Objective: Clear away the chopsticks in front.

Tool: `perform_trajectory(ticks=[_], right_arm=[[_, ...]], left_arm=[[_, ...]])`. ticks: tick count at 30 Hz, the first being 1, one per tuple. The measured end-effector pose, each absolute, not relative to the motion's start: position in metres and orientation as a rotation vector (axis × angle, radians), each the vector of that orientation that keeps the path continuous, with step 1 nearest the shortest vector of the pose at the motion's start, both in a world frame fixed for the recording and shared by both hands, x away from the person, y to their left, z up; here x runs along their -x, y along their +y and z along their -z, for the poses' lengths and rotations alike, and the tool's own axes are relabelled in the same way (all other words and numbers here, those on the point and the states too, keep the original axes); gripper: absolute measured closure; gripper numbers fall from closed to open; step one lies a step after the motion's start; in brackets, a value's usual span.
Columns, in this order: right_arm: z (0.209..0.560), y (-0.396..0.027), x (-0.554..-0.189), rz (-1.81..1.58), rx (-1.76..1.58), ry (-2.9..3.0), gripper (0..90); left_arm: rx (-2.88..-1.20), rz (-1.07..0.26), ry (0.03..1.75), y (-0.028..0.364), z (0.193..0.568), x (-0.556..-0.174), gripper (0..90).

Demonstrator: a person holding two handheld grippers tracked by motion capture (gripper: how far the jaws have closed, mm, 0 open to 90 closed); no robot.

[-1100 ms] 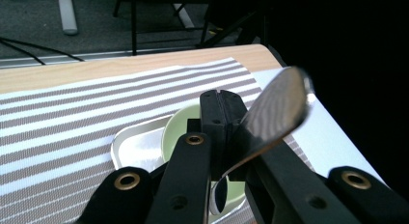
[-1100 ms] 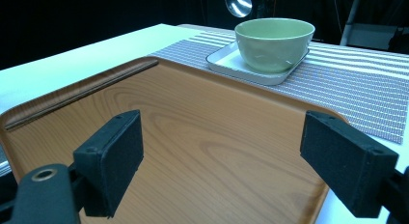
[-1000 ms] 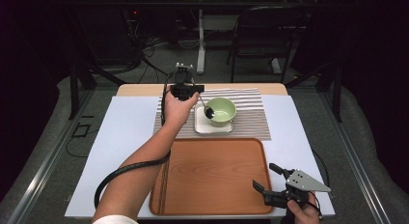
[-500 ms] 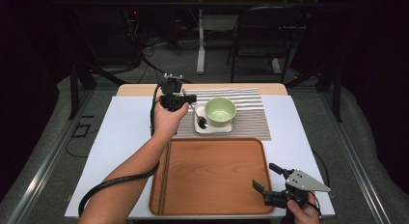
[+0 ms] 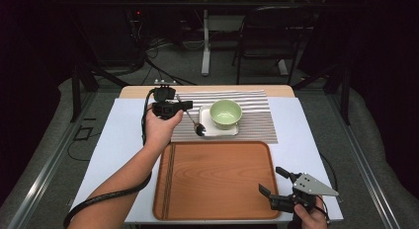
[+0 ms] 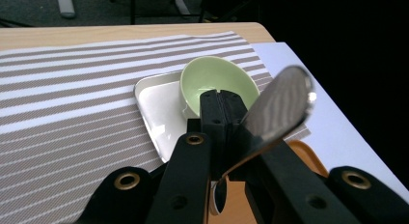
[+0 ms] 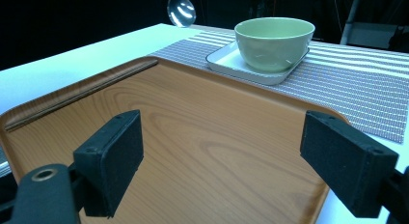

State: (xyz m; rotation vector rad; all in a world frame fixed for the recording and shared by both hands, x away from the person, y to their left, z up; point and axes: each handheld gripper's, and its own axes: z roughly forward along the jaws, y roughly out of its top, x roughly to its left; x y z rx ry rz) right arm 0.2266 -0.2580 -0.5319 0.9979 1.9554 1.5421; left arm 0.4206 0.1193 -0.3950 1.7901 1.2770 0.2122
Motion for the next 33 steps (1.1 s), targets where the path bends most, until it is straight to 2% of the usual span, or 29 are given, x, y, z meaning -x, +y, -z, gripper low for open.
perform_trajectory(ticks=[24,33], right_arm=[[0.532,-0.257,-0.227,-1.541,-0.996,1.956,14.6],[0.532,-0.257,-0.227,-1.540,-0.998,1.957,14.7]], left_arm=[[-1.870,-0.235,1.243,0.144,0.421,-0.353,89.4],[-1.880,-0.190,1.256,0.154,0.435,-0.333,89.4]])
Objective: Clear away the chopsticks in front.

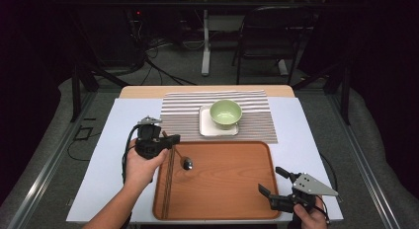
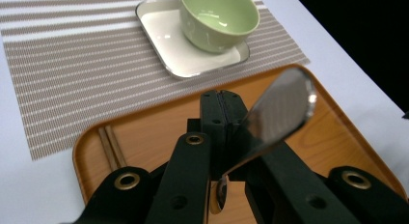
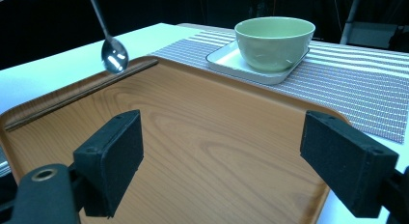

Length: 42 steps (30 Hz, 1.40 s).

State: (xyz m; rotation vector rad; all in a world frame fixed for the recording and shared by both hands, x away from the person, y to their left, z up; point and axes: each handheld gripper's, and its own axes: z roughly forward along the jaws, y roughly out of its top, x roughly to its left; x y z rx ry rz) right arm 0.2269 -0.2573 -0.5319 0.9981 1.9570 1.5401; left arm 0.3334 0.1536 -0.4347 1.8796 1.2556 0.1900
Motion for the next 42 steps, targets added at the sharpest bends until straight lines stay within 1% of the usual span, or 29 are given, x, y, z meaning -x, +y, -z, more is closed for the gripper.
perform_trajectory(ticks=[8,26,42], right_arm=[[0.532,-0.257,-0.227,-1.539,-1.005,1.961,14.6],[0.532,-0.257,-0.228,-1.536,-1.011,1.962,14.7],[0.532,-0.257,-0.228,-1.533,-1.016,1.963,14.6]], left_arm=[[-1.905,-0.145,1.273,0.163,0.443,-0.322,89.5],[-1.999,-0.034,1.325,0.168,0.449,-0.309,89.4],[-2.084,0.015,1.376,0.164,0.463,-0.326,89.2]])
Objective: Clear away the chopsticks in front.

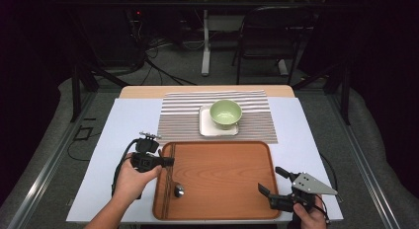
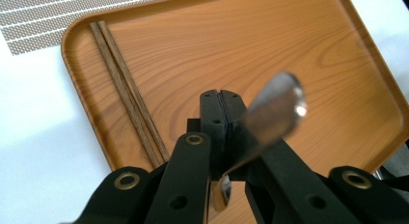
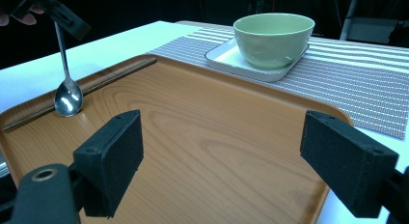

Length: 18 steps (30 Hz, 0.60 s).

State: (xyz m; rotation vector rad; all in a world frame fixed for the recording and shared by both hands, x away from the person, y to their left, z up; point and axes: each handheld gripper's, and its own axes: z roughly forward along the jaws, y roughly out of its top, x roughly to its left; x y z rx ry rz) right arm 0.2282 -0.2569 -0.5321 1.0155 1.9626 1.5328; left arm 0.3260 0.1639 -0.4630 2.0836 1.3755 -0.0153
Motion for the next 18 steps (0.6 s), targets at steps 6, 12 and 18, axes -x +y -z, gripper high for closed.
perform_trajectory(ticks=[6,12,18], right_arm=[[0.532,-0.257,-0.228,-1.532,-1.018,1.963,14.6],[0.532,-0.257,-0.229,-1.532,-1.020,1.965,14.6],[0.532,-0.257,-0.228,-1.532,-1.020,1.964,14.6]], left_arm=[[-2.118,-0.017,1.389,0.160,0.466,-0.335,88.7],[-2.139,-0.018,1.397,0.156,0.471,-0.347,88.0],[-2.152,-0.002,1.413,0.152,0.480,-0.360,87.3]])
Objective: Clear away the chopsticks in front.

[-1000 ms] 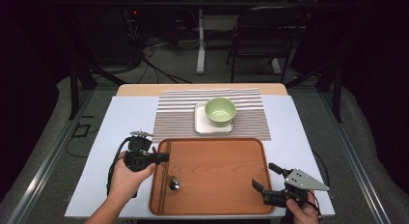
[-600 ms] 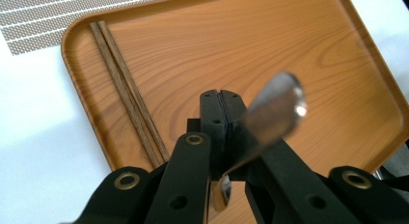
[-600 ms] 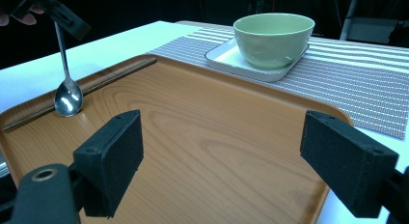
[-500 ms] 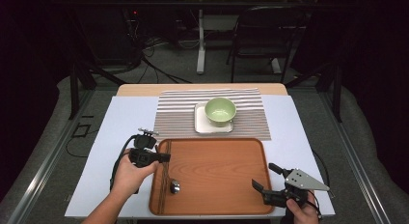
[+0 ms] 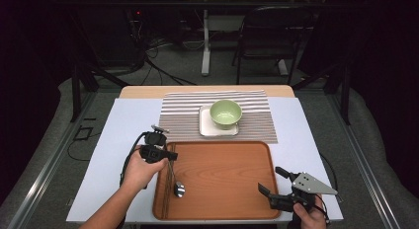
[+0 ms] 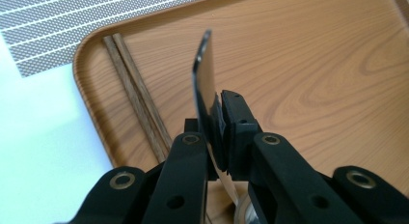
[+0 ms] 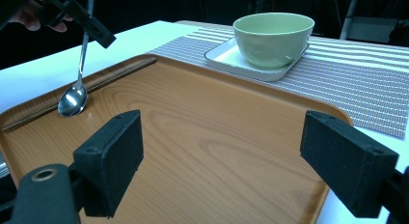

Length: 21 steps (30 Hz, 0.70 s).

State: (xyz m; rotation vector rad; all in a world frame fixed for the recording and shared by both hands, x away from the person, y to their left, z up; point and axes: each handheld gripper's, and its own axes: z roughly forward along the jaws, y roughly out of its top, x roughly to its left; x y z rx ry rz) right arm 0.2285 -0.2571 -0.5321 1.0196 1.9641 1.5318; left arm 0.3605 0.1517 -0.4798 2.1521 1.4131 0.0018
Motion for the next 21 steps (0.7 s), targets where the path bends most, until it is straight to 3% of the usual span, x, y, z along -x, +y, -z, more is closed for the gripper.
perform_trajectory(ticks=[21], right_arm=[[0.532,-0.258,-0.228,-1.534,-1.008,1.959,14.6]], left_arm=[[-1.988,0.237,1.429,0.157,0.531,-0.388,86.5]])
